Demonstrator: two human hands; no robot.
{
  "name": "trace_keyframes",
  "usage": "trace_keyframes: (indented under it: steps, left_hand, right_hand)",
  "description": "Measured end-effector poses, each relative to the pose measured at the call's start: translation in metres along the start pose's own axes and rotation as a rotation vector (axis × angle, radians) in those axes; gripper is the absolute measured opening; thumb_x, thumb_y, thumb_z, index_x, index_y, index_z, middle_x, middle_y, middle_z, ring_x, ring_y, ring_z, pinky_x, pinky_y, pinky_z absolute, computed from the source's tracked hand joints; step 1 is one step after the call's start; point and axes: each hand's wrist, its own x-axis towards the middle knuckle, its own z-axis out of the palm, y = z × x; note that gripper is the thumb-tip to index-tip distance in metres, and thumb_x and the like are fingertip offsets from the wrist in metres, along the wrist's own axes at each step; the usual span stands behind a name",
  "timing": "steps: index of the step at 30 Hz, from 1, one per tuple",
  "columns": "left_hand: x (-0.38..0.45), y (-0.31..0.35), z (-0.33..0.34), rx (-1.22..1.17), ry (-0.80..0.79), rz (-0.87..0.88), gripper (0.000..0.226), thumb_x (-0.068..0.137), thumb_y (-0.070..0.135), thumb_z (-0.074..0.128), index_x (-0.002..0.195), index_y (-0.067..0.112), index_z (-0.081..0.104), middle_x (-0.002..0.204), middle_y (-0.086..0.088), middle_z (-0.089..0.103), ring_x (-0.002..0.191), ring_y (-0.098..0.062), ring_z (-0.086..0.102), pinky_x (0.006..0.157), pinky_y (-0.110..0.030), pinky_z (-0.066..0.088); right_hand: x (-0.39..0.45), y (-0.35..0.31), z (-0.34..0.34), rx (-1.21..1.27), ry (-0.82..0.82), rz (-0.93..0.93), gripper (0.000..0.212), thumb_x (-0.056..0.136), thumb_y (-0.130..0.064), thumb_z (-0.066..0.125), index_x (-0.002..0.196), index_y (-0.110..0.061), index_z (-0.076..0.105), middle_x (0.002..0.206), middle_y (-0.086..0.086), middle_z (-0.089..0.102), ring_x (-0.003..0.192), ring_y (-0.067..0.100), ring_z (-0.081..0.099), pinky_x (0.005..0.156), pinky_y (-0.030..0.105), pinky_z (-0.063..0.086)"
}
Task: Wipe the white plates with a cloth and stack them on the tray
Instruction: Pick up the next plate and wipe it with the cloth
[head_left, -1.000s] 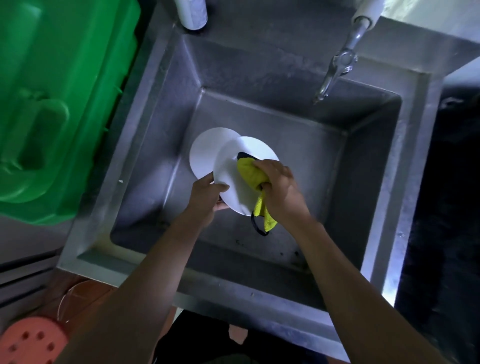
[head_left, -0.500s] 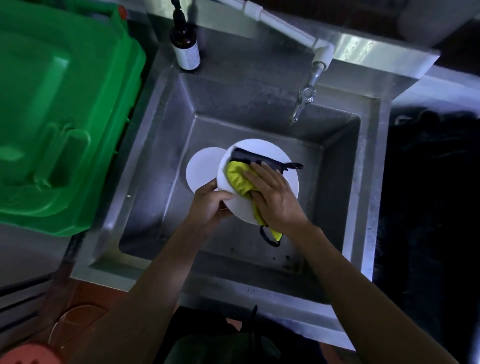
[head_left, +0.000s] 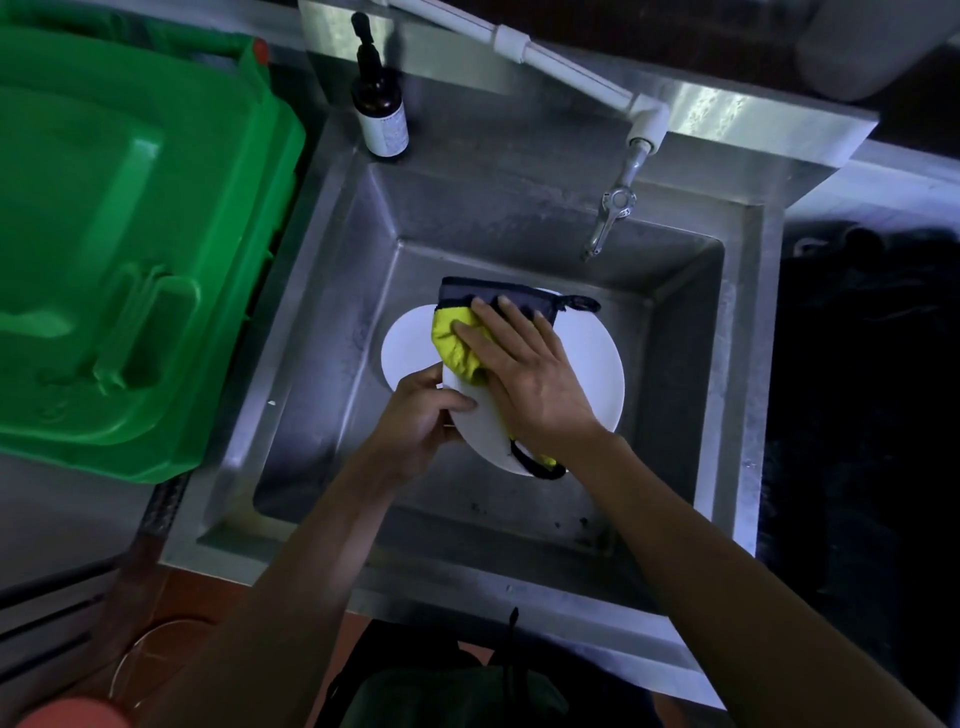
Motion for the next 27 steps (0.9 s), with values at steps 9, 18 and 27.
trace_keyframes:
  steps: [9,18,27]
  left_hand:
    - [-0.007,-0.003,0.004,-0.067,0.080,0.086,0.045,0.065,0.001,0.068,0.105,0.019,0.079,0.109,-0.012,0.076,0.096,-0.029,0.074,0.069,-0.042,0.059]
    - [-0.006,-0.004,0.013,-0.117,0.169,0.134,0.047,0.067,0.002,0.065,0.112,0.015,0.076,0.111,-0.014,0.075,0.099,-0.034,0.072,0.070,-0.041,0.058]
    - [0.003,0.008,0.015,-0.163,0.265,0.136,0.039,0.064,0.005,0.069,0.098,0.021,0.079,0.100,-0.010,0.077,0.086,-0.029,0.075,0.068,-0.042,0.060]
  right_hand:
    - [0.016,0.028,0.000,0.001,0.087,0.199,0.055,0.103,-0.027,0.036,0.157,-0.025,0.028,0.167,0.000,0.018,0.155,0.024,0.007,0.124,0.049,0.009]
    - [-0.017,0.040,0.000,-0.021,0.018,0.400,0.054,0.106,-0.028,0.025,0.160,-0.023,0.020,0.168,0.002,0.009,0.156,0.022,-0.001,0.125,0.050,0.005]
    - [-0.039,-0.004,0.017,0.100,0.046,0.478,0.055,0.102,-0.027,0.028,0.157,-0.023,0.030,0.166,0.002,0.020,0.155,0.024,0.013,0.123,0.052,0.013]
